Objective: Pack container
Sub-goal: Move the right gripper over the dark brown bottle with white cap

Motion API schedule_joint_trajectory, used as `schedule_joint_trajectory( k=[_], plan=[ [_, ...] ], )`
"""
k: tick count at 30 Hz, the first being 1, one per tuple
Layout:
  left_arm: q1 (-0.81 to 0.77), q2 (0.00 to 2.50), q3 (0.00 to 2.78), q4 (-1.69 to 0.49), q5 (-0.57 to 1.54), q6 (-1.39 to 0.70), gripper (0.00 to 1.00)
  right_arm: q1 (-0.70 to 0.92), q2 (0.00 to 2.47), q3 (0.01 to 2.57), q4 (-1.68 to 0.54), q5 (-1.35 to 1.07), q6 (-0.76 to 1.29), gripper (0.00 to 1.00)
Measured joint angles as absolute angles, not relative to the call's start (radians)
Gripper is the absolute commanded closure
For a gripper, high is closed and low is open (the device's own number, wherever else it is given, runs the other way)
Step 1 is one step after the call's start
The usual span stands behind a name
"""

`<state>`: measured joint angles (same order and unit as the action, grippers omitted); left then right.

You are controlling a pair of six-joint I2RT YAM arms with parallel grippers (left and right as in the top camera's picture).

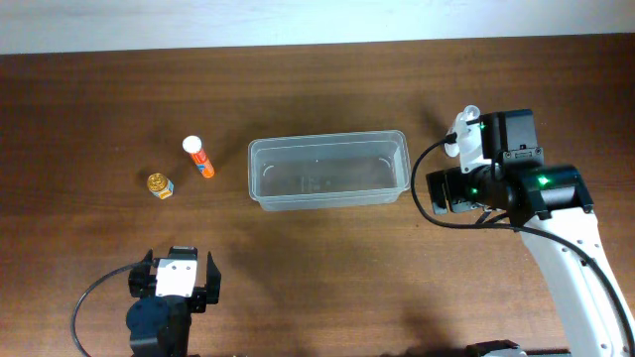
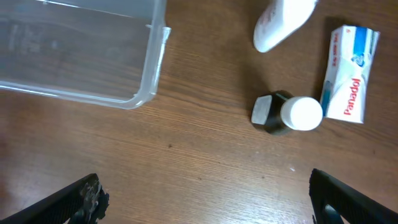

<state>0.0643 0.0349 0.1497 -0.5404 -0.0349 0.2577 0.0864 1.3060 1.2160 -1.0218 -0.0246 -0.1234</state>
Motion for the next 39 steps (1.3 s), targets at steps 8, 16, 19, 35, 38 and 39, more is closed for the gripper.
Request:
schedule_joint_trajectory(
  k=[8,16,19,35,38,39],
  plan=[
    [0.064,0.035,0.150,-0.540,-0.035,0.257,0.00,0.070,1.309,1.216,-1.013,-0.036,-0.139,0.02],
    [0.064,0.035,0.150,-0.540,-0.035,0.258,0.00,0.069,1.311,1.216,-1.000,-0.036,-0.162,0.02],
    [0.064,0.035,0.150,-0.540,-0.035,0.258,0.00,0.058,1.311,1.216,-0.991,-0.036,-0.170,0.02],
    [0.064,0.035,0.150,-0.540,-0.035,0.257,0.00,-0.144,1.409,1.217,-0.991,-0.097,-0.216,0.02],
    [0.065,0.035,0.150,-0.540,-0.035,0.258,0.00,-0.145,1.465,1.217,-0.988,-0.102,-0.234,0.02],
    [0.064,0.035,0.150,-0.540,-0.035,0.257,0.00,-0.145,1.483,1.217,-0.986,-0.104,-0.238,0.01]
  ],
)
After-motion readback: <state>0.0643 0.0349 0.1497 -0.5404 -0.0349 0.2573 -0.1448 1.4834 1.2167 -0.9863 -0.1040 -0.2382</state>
